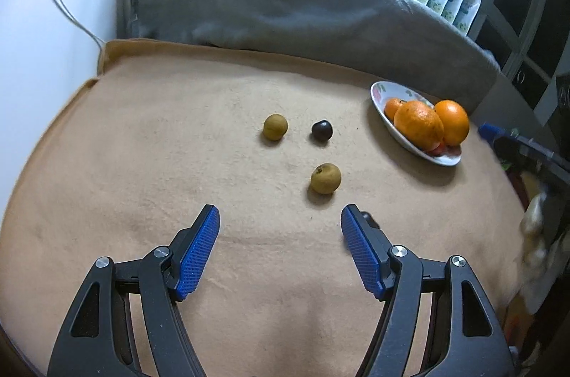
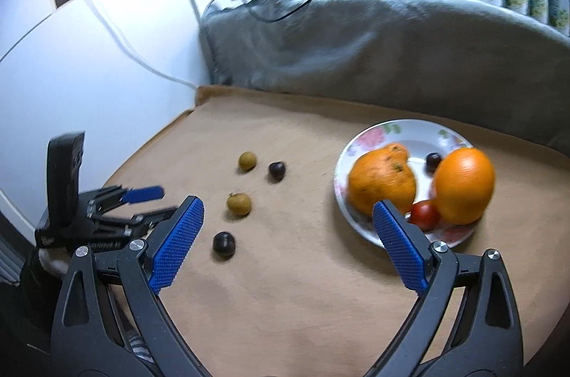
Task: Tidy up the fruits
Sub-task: 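Withdraw both grippers toward the remaining small fruits on the cloth, then grasp the brown longan with the left gripper while the right grasps a dark plum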
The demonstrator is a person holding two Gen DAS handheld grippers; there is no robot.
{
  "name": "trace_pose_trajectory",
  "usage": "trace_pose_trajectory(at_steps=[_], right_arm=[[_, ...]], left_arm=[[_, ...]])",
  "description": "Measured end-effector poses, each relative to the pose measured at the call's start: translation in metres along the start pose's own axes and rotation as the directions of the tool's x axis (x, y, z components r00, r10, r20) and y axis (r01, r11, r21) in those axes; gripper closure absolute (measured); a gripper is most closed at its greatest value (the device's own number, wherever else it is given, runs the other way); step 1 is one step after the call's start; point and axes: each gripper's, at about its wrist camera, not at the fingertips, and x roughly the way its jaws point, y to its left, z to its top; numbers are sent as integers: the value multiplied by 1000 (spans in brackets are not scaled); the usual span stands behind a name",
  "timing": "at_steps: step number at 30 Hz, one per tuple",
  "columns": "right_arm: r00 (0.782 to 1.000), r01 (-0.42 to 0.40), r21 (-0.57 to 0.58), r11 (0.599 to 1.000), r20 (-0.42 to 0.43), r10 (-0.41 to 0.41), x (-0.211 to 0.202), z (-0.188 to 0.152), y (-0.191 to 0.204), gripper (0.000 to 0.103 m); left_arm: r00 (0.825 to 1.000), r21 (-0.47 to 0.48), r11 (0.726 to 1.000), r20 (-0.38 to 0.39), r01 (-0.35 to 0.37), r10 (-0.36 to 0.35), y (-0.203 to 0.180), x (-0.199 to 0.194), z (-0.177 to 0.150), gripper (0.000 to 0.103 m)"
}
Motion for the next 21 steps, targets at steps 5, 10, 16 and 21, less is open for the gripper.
trace_pose_trajectory(at_steps=[5,10,16,21], right_arm=[[998,-38,-53,998,-56,35,18,-13,18,15],[989,-92,-113,989,-125,78,41,-26,36,30],[979,-129,-149,980,-178,102,63,-34,50,42],[974,-137,-149,979,-201,106,76,-36,52,51]], left_arm=[[997,-29,997,-29,76,-77,3,9,5,47],[984,-66,984,-70,162,-167,3,23,12,56],[972,-74,977,-111,202,-209,1,41,20,62],[966,-67,975,-138,212,-219,-3,54,25,66]])
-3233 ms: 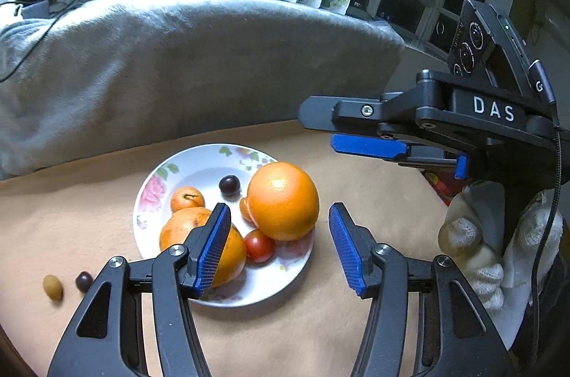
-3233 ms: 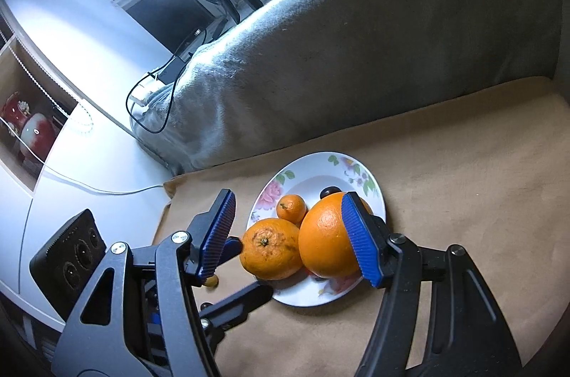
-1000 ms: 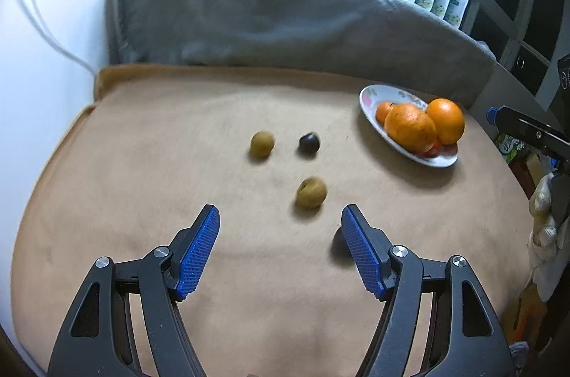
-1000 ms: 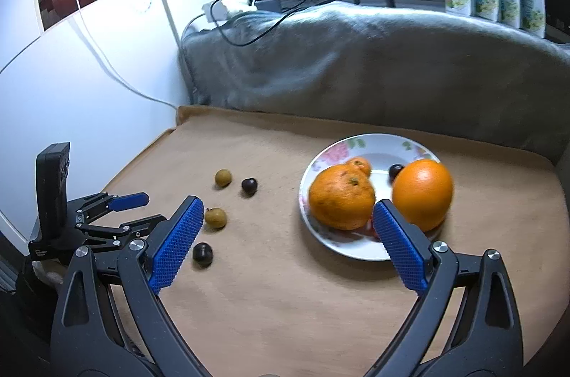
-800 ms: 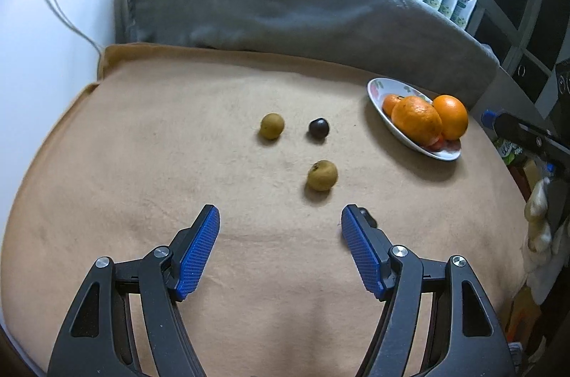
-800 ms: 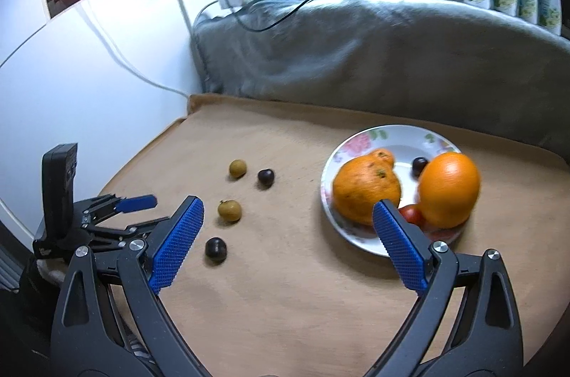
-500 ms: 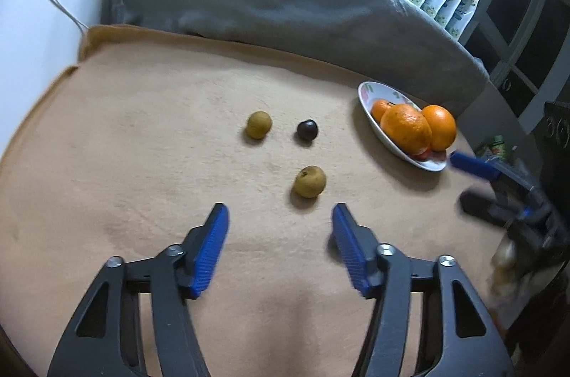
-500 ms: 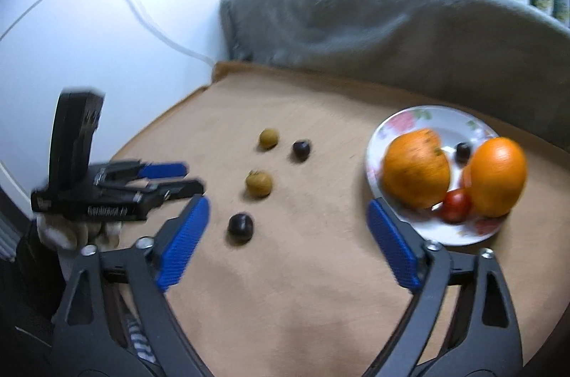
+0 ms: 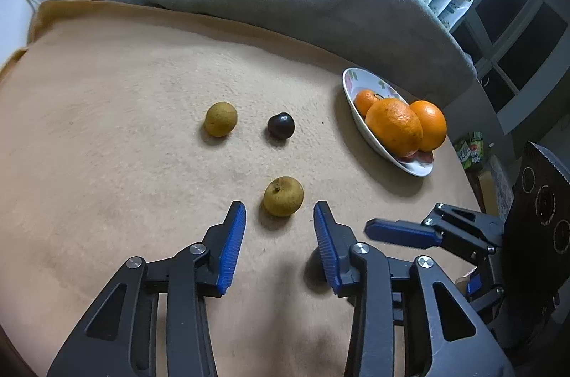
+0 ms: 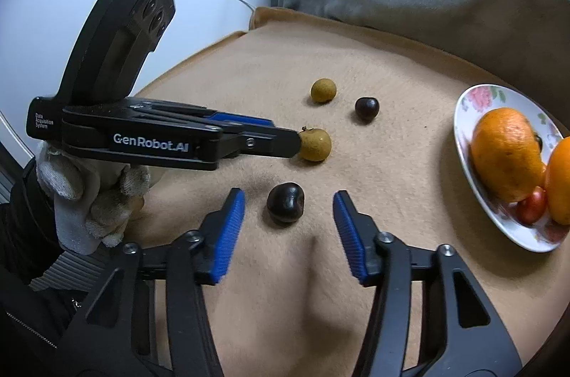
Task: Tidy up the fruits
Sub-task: 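Grasp the brown longan with the left gripper while the right grasps a dark plum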
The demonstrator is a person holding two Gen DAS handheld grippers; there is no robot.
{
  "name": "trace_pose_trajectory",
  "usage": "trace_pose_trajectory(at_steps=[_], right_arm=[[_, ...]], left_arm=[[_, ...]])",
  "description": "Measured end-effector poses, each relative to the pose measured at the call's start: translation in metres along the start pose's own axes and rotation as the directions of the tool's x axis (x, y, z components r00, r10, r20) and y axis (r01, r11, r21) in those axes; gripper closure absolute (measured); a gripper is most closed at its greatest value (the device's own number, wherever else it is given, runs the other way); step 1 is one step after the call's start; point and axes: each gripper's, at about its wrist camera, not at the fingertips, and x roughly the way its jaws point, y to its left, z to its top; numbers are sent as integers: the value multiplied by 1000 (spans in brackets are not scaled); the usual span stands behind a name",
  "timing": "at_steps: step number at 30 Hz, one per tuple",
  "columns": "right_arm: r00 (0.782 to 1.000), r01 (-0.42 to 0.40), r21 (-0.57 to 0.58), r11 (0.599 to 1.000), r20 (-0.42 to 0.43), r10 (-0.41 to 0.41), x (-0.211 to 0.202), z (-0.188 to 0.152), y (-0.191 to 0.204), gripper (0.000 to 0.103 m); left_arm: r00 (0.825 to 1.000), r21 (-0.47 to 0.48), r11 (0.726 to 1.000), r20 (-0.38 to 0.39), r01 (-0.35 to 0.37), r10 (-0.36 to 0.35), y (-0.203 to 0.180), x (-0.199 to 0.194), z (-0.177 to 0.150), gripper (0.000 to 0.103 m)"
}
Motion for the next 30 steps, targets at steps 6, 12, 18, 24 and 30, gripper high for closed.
trace_pose_trajectory(at_steps=[6,12,18,24,30], right_arm=[[1000,1,0,1000,-10,-1,7,1,-1,55],[1000,-2,13,1000,-17,2,10,2,-4,57],[999,-6,-1,1000,-32,6,15,2,0,66],[999,0,-15,1000,-44,0,21,2,4,76],[1000,-3,-4,1000,-29,3,19,2,2,77]], left_arm=[[1000,25,1000,-27,-15,15,-2,11,5,66],[999,39,999,-41,-21,22,-2,18,8,66],[998,37,999,-48,-33,35,-1,24,11,72],[998,43,998,-48,-36,38,-2,24,12,77],[998,39,998,-51,-41,43,-2,24,12,77]])
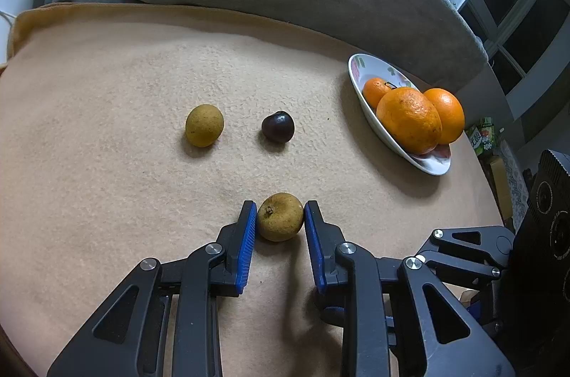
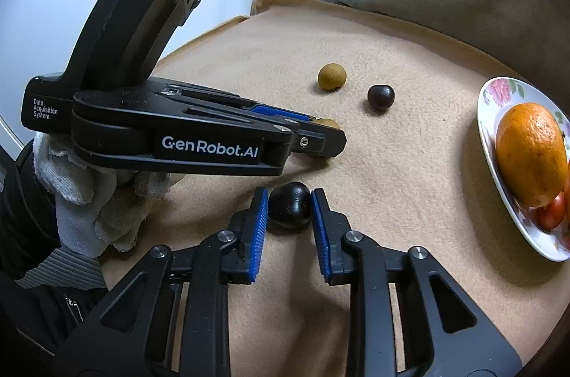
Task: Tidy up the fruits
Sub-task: 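Grasp the brown longan with the left gripper while the right grasps a dark plum, then carry the longan and plum over the plate with both grippers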
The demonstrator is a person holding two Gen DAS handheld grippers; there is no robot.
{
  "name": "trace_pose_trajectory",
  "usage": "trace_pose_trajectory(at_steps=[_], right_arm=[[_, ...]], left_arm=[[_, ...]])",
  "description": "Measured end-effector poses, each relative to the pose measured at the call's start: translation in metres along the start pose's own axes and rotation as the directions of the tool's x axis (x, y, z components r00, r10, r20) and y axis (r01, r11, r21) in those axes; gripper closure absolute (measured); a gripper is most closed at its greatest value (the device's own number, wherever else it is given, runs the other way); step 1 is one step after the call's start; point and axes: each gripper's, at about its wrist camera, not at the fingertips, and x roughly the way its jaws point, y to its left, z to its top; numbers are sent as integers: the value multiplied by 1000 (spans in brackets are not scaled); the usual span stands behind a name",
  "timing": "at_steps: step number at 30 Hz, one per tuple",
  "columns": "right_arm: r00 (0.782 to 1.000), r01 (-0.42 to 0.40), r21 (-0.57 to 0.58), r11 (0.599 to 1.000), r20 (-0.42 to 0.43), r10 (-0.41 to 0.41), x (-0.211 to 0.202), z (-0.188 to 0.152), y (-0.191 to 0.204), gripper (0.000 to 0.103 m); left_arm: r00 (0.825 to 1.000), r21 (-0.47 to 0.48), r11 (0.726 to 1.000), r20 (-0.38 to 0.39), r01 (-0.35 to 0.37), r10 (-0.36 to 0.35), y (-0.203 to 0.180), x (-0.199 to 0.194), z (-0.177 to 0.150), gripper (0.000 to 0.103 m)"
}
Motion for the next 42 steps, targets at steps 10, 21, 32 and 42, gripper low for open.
trace_pose_trajectory(at_steps=[10,21,32,42], right_arm=[[998,-2,48,999,62,-1,-30,-5,-12,78],[984,66,130,989,155,-86,-85,-13,-48,78],[953,139,204,969,237,-187,-129,1,-98,78],[936,196,254,947,238,-258,-130,26,-146,78]], left_arm=[[1000,1,1000,20,-3,3,-4,-8,6,77],[998,38,999,57,12,-14,-26,-11,31,77],[995,78,995,80,55,-62,-59,1,64,77],[994,109,991,66,80,-88,-83,29,90,77]])
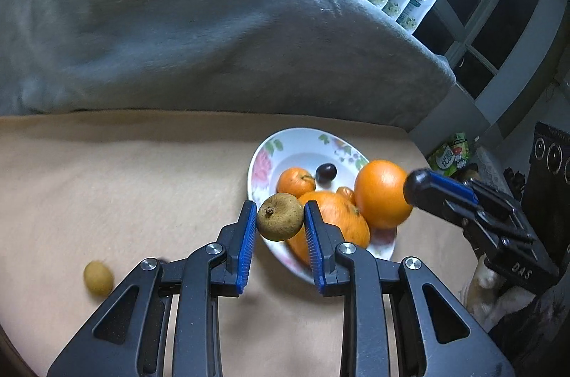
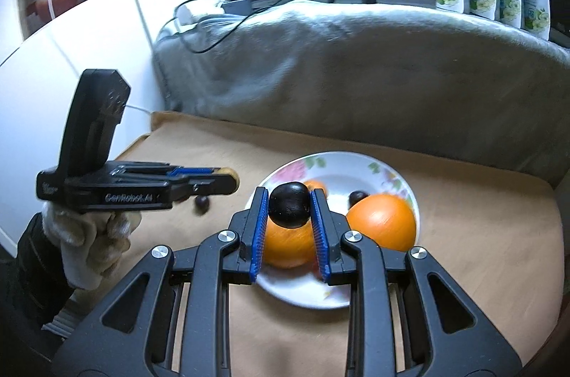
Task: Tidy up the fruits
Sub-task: 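Carry the longan and plum over the plate with both grippers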
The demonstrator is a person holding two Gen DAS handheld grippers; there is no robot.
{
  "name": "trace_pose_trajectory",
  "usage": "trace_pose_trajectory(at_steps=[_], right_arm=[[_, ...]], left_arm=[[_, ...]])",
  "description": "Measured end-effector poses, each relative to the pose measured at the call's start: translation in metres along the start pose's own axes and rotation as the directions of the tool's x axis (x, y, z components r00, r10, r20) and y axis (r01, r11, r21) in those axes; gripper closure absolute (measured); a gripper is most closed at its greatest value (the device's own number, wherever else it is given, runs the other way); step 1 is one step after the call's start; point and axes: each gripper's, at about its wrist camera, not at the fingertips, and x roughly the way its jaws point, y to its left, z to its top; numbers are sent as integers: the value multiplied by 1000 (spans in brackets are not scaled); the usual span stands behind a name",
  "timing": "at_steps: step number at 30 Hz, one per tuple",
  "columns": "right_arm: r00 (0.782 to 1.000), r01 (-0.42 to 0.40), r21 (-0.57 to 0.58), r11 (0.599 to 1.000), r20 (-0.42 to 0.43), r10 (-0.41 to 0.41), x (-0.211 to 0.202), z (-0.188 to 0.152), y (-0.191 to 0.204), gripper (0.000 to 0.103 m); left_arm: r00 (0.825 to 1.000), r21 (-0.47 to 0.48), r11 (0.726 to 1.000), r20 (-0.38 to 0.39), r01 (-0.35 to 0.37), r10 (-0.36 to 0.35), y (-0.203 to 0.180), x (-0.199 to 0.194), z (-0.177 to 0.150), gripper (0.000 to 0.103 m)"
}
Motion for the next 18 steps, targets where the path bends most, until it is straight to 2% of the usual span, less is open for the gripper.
trace_pose_trajectory(at_steps=[8,18], right_arm=[[999,40,9,999,-15,-40,18,12,-19,78],[998,47,26,999,-32,-47,36,21,-31,78]], left_arm=[[1000,10,1000,-16,-5,6,0,16,10,77],[1000,19,1000,-25,-9,9,-1,23,15,77]])
